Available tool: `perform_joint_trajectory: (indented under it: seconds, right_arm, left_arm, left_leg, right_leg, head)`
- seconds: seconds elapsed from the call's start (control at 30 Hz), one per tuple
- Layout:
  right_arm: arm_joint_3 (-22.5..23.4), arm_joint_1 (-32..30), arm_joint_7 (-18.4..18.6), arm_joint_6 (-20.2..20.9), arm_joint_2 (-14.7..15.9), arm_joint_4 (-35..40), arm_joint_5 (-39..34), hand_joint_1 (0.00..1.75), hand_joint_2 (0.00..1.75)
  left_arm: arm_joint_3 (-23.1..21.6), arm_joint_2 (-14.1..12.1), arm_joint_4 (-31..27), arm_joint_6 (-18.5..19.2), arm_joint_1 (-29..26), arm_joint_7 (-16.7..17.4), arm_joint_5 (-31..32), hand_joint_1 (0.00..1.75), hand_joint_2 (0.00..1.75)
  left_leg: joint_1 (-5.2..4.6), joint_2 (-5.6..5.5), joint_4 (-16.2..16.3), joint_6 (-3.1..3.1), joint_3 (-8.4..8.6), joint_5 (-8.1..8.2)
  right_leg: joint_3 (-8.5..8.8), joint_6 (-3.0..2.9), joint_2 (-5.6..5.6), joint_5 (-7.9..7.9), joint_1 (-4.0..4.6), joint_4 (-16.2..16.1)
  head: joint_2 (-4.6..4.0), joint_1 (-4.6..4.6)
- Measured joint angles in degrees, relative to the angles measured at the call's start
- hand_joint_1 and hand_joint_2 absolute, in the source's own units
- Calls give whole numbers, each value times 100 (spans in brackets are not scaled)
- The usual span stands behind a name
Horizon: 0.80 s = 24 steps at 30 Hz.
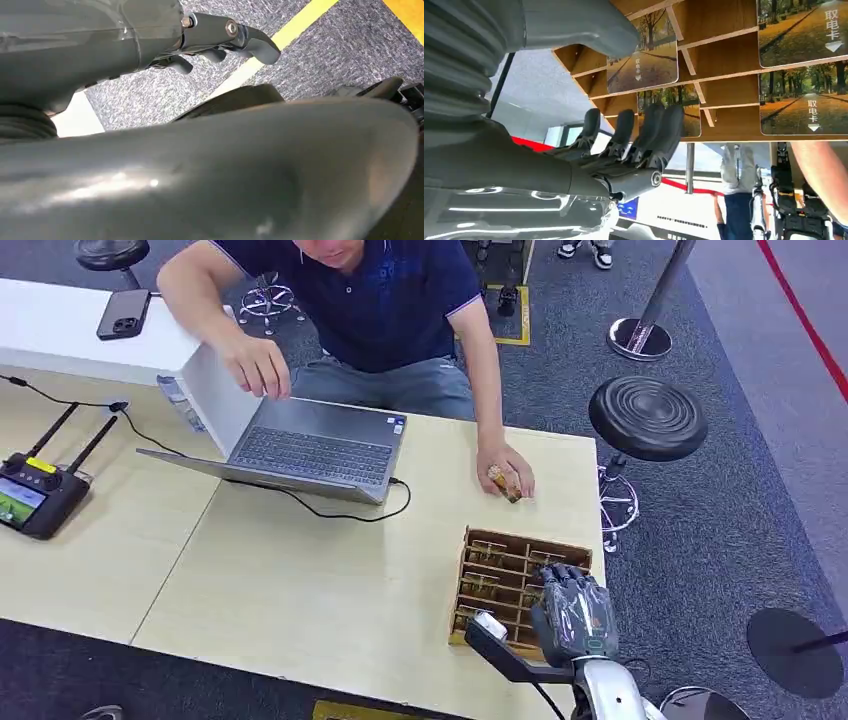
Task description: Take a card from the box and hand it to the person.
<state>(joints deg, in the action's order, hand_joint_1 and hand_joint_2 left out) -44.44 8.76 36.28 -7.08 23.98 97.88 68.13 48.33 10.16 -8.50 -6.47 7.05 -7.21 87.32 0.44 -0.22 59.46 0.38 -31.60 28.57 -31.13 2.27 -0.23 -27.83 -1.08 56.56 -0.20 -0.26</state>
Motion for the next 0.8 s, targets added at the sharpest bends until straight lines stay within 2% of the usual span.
perform_joint_trajectory:
  seconds: [0.1,0.27,0.4,0.53,0.57,0.8]
  right_arm:
    - [-4,1,0,28,0,-15,-11,94,175]
    - [-15,1,0,79,0,-81,-77,94,175]
    - [-31,1,0,89,0,-116,-92,110,175]
    - [-61,18,0,90,0,-129,-90,110,175]
    - [-68,20,0,90,0,-133,-92,119,175]
    - [-76,21,15,81,0,-162,-94,129,175]
  left_arm:
    - [0,0,0,0,0,15,0,0,0]
    - [0,0,0,0,0,28,0,0,0]
    - [0,0,0,0,0,28,0,0,0]
    - [0,0,0,0,0,28,0,0,0]
    - [0,0,0,0,0,31,0,0,0]
    - [0,0,0,2,0,35,0,0,0]
  left_leg:
    - [0,0,0,0,0,0]
    - [0,0,0,0,-1,0]
    - [0,0,0,0,-1,0]
    - [0,0,0,0,0,0]
    - [0,0,0,0,0,0]
    - [0,0,0,0,0,0]
  right_leg:
    - [0,0,0,0,0,0]
    - [0,0,0,0,0,0]
    - [0,0,0,0,0,0]
    - [0,0,0,0,0,0]
    - [0,0,-1,0,0,0]
    - [0,0,0,0,0,0]
  head:
    - [0,0]
    - [0,0]
    - [0,0]
    - [0,0]
    - [0,0]
    - [0,0]
